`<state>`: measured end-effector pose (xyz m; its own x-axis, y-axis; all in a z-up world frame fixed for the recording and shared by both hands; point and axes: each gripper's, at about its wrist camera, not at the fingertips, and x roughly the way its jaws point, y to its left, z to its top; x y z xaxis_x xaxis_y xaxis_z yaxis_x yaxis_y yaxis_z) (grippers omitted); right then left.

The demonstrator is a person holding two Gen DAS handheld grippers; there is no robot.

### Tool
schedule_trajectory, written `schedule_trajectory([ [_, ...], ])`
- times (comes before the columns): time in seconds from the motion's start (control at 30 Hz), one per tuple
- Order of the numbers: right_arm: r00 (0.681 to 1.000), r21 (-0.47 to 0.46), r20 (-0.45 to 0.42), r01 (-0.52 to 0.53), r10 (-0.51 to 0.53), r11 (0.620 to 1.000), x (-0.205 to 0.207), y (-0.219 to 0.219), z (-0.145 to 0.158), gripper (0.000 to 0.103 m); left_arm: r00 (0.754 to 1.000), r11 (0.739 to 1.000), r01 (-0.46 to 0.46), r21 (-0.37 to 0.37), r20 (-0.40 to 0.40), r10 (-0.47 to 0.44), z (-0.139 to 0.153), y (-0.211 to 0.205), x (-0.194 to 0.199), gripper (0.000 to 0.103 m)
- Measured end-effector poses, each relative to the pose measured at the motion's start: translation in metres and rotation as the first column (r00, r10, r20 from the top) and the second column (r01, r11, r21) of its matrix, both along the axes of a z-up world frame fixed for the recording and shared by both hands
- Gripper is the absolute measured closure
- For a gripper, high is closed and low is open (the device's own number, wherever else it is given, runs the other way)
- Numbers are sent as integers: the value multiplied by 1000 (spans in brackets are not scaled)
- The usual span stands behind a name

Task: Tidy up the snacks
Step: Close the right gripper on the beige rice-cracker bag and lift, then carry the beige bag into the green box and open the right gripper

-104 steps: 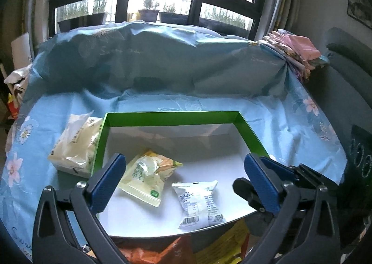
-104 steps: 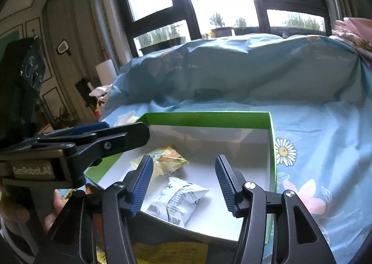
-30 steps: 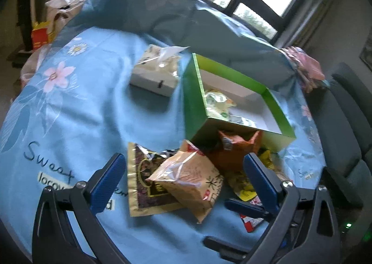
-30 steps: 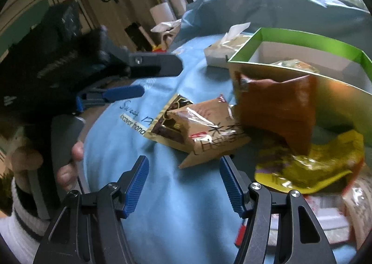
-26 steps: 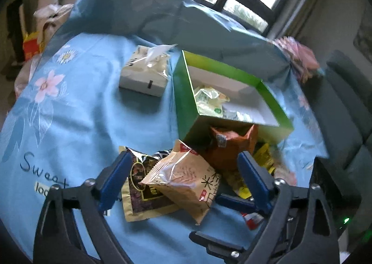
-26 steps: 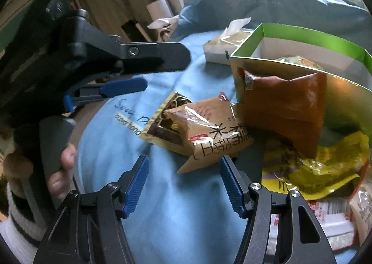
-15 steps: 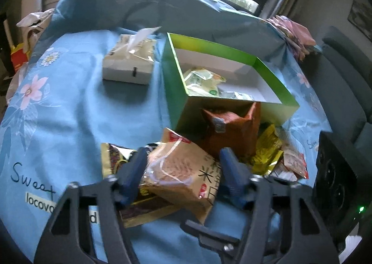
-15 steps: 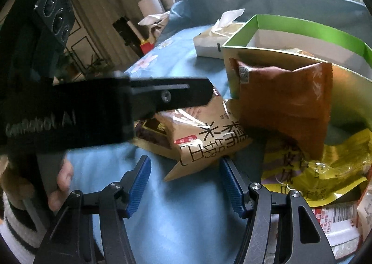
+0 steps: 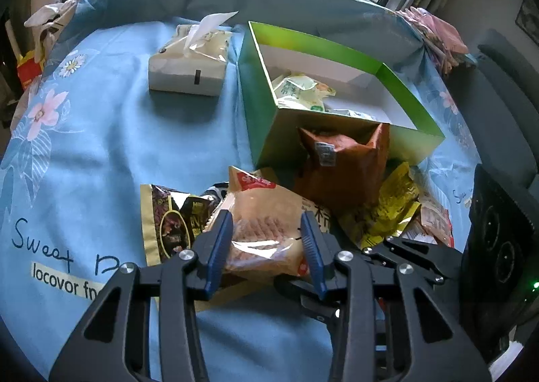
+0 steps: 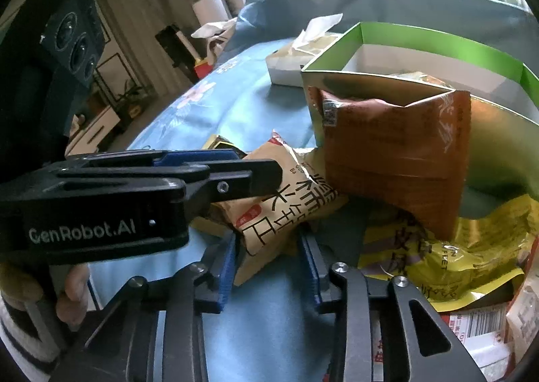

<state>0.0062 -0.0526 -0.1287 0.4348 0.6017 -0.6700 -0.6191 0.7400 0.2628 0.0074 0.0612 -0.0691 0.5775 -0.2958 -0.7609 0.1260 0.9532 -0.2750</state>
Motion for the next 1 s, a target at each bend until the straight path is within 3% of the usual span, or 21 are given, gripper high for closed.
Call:
schedule_trajectory([
  [0.13,1000,19,13,-20,19,1000,-8,-2,5,70,1000,1000,-5,17,8,5,5,1,-9,63],
  [0.53,995,64,92,-42,36,997,-27,-6,37,70,990,999,-15,38,140,9,42,-1,-30,63],
  [1.0,980,83,196,25,-41,996,-14,-40,70,70,975,999,29,32,220,-35,71,-32,-1,63],
])
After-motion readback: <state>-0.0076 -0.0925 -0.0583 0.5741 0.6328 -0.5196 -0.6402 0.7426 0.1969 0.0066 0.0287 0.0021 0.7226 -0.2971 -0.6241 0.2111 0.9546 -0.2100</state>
